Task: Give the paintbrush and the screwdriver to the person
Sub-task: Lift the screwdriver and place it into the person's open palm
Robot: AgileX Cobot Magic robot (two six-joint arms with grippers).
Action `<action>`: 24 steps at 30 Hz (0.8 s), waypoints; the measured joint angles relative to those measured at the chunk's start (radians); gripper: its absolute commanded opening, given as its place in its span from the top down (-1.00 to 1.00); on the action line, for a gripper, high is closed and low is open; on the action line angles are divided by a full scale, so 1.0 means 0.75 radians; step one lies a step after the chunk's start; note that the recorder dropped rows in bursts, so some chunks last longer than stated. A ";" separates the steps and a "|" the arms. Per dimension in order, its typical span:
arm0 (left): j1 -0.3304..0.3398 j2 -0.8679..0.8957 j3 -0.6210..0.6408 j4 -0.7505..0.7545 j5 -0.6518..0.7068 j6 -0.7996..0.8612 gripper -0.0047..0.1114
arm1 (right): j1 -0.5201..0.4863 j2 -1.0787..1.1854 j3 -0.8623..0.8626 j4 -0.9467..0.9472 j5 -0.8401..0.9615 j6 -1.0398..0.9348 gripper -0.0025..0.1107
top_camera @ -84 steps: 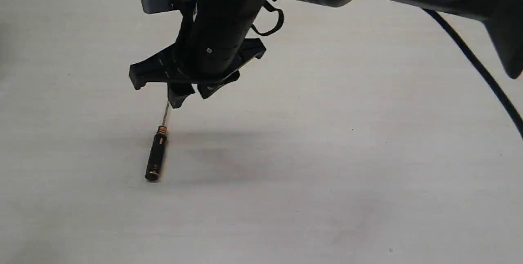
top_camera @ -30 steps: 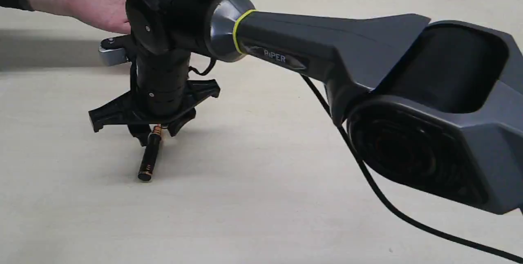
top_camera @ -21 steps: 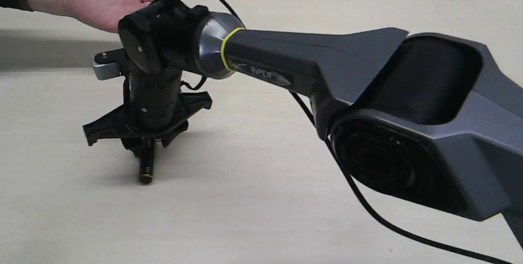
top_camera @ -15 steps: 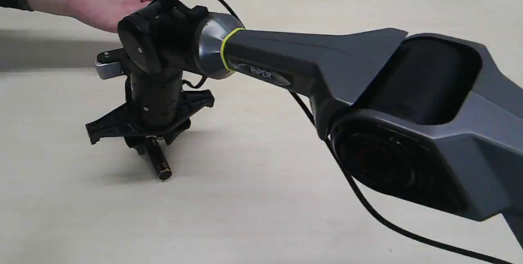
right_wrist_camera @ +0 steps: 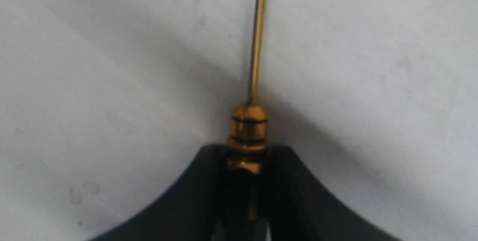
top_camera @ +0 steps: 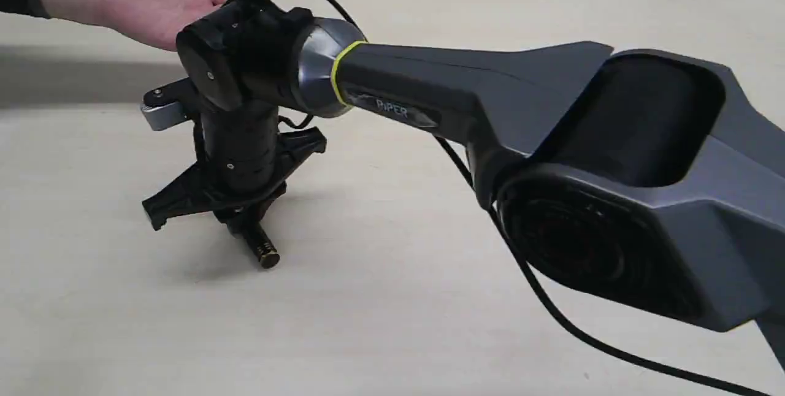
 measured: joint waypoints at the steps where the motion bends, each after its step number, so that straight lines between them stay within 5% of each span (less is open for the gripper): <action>1: 0.000 0.000 0.000 0.000 0.000 0.000 0.92 | 0.000 -0.010 0.000 0.016 0.006 -0.021 0.88; 15: 0.000 0.000 0.000 0.000 0.000 0.000 0.92 | 0.000 -0.422 -0.001 0.111 -0.272 -0.283 0.88; 24: 0.000 0.000 0.000 0.000 0.000 0.000 0.92 | -0.014 -0.323 -0.015 0.005 -0.481 -0.321 0.88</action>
